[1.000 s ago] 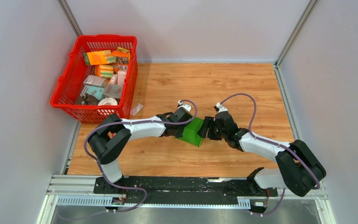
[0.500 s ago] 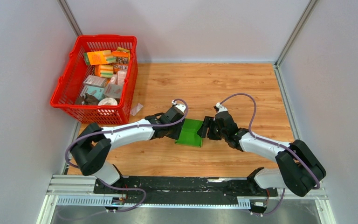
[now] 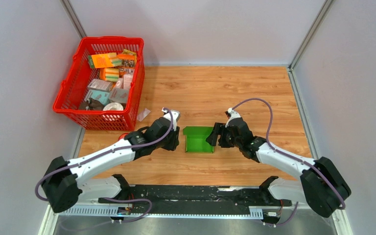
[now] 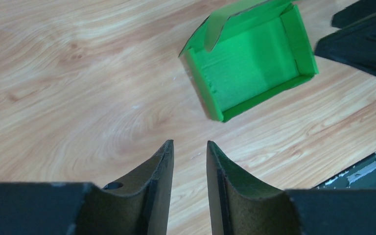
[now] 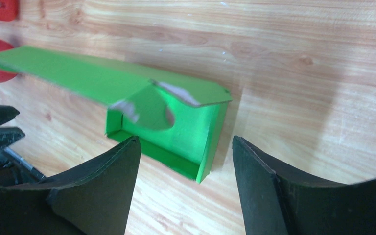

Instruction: Fold the paper box

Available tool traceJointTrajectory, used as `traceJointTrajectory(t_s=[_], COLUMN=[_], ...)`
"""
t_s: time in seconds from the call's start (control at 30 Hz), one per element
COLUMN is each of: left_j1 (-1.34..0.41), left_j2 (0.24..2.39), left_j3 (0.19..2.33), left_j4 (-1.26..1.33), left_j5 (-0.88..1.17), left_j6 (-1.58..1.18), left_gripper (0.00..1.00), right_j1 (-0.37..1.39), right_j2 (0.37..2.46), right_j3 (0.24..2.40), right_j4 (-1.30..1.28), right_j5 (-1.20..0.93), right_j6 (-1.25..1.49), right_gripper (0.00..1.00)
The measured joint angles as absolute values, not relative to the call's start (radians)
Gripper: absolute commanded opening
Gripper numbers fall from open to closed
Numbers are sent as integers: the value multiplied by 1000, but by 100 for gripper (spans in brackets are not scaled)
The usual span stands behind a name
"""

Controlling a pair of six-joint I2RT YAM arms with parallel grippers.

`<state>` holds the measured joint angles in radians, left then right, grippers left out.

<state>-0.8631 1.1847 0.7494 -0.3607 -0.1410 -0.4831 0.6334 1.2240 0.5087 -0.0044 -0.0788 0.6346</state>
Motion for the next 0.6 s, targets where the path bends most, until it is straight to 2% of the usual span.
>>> traceJointTrajectory(t_s=[0.1,0.3,0.47,0.6], left_j1=[-861,-842,-817,-811], left_j2=[1097,1083,1271,1466], left_j3=[708,596,568,694], left_j4=[-393,-375,-265,-187], left_j5=[-167,-209,-177,-119], left_j6=[-497,-601,-696,-733], left_gripper=[28,26,19,17], right_j1=[644,648,646,636], right_j2=[1138,942,889,889], right_j3=[505,495,461,442], right_j4=[-69,-211,-253,-276], right_j5=[-71,-15,36,66], right_j6=[626,622,639,651], right_gripper=[74,75,76,76])
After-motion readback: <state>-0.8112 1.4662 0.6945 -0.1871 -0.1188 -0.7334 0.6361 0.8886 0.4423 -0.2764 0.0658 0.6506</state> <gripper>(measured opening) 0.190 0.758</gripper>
